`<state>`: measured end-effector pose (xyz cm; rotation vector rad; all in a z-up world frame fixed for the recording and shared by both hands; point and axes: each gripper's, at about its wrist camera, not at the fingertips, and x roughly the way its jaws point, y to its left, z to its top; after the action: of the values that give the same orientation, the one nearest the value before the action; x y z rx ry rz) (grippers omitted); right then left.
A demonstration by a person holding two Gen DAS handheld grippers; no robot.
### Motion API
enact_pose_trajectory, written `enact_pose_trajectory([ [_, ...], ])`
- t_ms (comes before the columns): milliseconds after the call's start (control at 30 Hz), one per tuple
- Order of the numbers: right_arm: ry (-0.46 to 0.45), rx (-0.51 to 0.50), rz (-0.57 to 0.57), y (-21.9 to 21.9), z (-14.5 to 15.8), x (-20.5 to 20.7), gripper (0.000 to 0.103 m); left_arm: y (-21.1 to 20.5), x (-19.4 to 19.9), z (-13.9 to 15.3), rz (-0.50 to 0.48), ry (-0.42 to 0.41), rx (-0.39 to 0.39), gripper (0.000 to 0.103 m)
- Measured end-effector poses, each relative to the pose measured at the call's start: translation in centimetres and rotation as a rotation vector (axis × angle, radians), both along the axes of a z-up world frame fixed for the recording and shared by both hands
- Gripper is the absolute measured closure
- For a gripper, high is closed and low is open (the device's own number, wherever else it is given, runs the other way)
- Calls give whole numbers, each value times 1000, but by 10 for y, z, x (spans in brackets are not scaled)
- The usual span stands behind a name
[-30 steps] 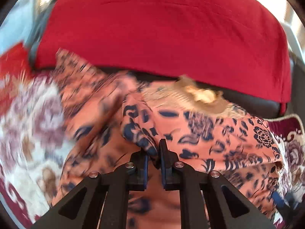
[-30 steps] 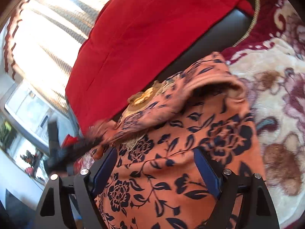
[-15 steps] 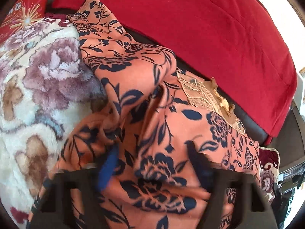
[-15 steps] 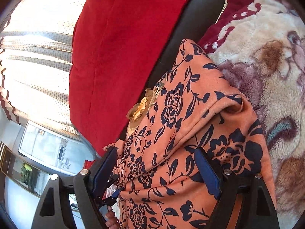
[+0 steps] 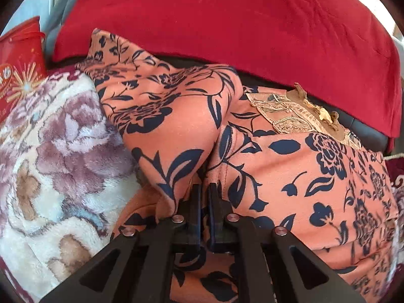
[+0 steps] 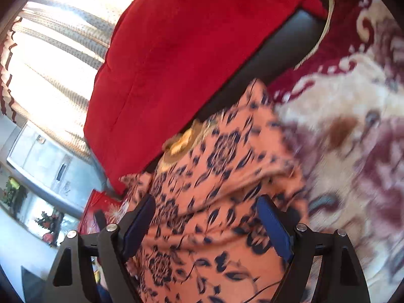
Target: Fold small clothes
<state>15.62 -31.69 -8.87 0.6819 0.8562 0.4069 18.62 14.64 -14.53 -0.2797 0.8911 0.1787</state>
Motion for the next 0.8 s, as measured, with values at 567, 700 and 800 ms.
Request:
enact_pose_trajectory([
  [567,96,-388,-112,8,-18,48,54,15,-7,-7,1,-72,-138,94],
  [700,1,-359,-64,18,9,67,30,22,-8,-7,1,-78,-189,94],
  [800,46,-275,17,27,-1,108,29,23,-8,-8,2,-82,-201,94],
])
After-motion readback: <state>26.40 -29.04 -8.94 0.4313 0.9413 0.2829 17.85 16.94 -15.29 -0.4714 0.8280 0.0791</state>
